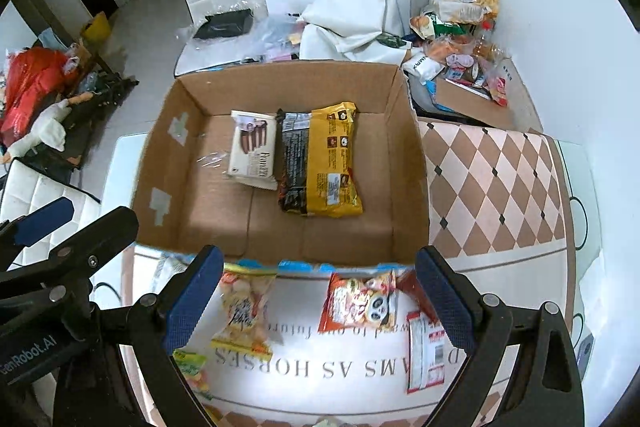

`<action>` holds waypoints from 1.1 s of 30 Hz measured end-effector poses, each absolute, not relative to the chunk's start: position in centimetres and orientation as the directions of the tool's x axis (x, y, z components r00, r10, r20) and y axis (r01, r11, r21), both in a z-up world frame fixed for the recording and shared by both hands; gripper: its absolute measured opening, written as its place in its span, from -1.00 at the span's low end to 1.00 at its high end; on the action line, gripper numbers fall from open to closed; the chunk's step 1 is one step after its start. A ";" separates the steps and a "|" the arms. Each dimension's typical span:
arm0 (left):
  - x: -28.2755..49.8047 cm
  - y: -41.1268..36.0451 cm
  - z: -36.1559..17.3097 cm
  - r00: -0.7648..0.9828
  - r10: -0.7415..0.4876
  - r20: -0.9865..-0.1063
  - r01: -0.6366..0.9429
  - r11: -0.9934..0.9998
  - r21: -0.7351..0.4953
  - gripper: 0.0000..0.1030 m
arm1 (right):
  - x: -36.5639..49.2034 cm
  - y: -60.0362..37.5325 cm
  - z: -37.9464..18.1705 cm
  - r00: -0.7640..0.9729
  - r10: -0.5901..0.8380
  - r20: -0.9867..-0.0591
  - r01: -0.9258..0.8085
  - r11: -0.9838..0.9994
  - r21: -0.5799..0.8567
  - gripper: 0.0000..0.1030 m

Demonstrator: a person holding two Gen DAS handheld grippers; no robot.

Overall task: Organize snacks
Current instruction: 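Grasp the yellow panda chip bag with left gripper while right grasps red panda bag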

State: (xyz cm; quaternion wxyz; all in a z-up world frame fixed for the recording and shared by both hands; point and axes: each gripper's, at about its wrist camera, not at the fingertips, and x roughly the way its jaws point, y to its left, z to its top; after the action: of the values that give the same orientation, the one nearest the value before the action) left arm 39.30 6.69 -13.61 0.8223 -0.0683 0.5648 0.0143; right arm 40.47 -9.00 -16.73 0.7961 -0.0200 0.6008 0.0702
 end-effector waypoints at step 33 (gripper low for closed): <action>13.4 4.1 -30.0 -0.113 0.075 -0.991 -0.226 0.969 0.099 0.82 | 13.2 -24.2 -39.9 -0.424 0.185 -0.887 0.127 0.981 0.144 0.84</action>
State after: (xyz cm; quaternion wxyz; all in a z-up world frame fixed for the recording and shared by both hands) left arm 13.36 4.10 -30.00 0.6640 -0.0513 0.7373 0.1131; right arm 13.21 -24.24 -39.89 0.5287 0.0925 0.8433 0.0272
